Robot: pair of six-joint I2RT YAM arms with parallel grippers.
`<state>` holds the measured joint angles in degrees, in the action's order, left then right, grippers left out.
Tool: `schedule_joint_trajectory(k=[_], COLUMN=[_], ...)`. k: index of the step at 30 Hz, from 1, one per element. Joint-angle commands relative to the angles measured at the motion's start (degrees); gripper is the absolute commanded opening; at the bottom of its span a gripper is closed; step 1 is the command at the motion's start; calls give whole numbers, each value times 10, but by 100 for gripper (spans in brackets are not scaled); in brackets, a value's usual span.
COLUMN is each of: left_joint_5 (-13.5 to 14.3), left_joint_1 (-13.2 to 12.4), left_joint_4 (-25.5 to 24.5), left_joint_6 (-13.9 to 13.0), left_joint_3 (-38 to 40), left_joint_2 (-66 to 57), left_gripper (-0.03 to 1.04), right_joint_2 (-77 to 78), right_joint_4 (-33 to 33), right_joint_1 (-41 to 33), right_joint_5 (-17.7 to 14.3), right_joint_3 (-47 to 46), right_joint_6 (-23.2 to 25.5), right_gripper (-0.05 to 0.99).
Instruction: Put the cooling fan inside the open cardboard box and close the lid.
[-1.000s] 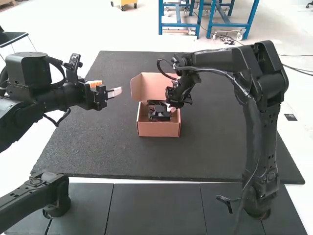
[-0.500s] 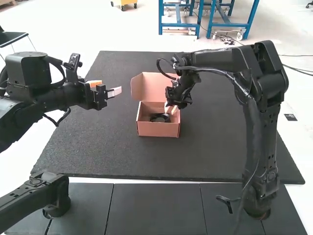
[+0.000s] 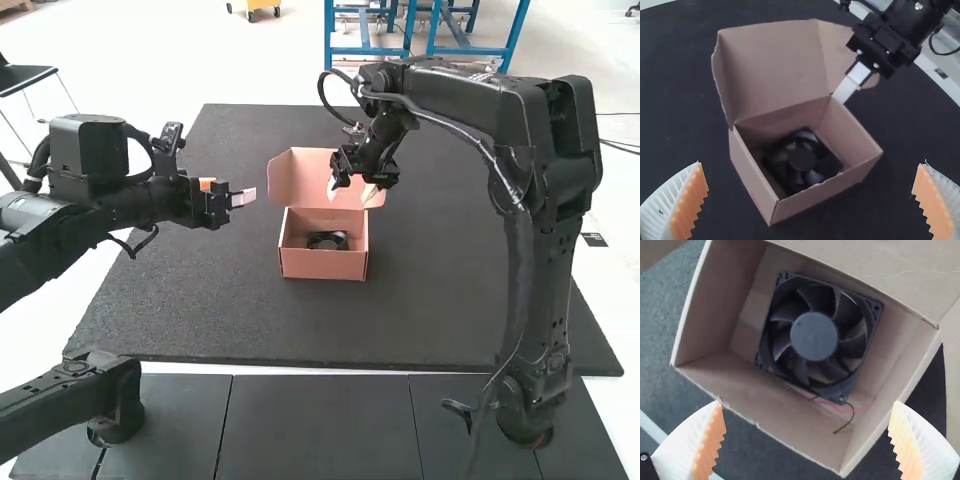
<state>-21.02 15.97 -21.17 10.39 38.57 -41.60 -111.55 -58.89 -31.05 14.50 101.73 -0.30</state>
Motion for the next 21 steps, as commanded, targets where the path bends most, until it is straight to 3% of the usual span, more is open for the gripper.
schedule_joint_trajectory(k=[1, 6, 13, 21], left_joint_5=[35, 84, 151, 173], left_joint_1=[6, 3, 1, 0], left_joint_4=[6, 18, 53, 95], left_joint_6=[1, -16, -27, -37], left_joint_3=[31, 63, 86, 87], left_joint_2=[-35, -97, -171, -256], left_gripper=[96, 96, 96, 96], right_joint_2=[70, 136, 236, 321], right_joint_4=[10, 66, 201, 370], right_joint_1=[2, 9, 26, 39], right_joint_5=[-35, -61, -81, -95], right_joint_3=[-15, -75, -212, -356], right_joint_6=[-71, -103, -81, -23], right_gripper=[74, 74, 73, 73])
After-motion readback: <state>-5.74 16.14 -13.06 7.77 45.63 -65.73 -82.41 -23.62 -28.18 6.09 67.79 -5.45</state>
